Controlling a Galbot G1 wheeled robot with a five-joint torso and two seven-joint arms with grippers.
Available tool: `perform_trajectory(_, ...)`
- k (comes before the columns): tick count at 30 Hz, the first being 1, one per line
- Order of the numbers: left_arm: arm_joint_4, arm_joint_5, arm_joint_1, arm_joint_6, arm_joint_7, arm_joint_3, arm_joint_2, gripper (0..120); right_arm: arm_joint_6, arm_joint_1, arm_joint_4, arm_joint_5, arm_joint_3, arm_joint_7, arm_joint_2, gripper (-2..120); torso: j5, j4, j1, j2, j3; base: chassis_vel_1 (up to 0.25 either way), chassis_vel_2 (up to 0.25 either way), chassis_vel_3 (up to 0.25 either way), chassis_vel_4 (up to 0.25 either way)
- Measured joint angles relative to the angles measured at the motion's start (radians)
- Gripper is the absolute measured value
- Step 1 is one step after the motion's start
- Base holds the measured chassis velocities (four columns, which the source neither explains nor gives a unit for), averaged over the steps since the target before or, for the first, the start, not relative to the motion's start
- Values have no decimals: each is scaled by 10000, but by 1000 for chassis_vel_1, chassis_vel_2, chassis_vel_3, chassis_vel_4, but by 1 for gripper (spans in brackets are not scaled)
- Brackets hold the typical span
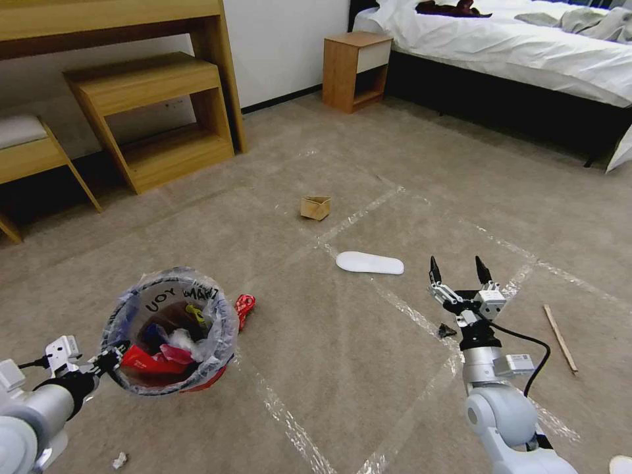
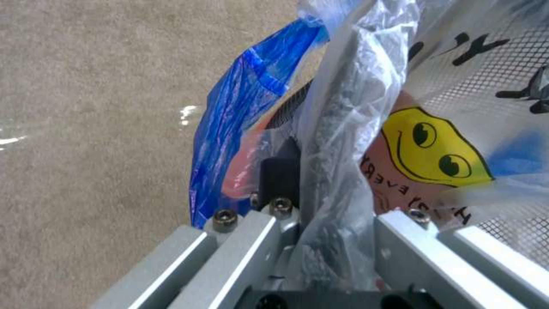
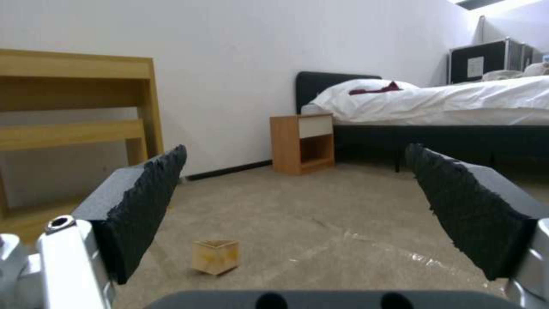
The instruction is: Pick up the trash bin and place the garbage on the floor into it.
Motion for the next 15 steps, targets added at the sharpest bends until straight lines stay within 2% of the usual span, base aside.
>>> perform_trajectory(15, -214, -13, 169, -2, -16, -73, 2, 0, -23, -35, 87, 1, 29, -1, -61, 97, -1, 0, 0, 0, 0, -23, 26, 21, -23)
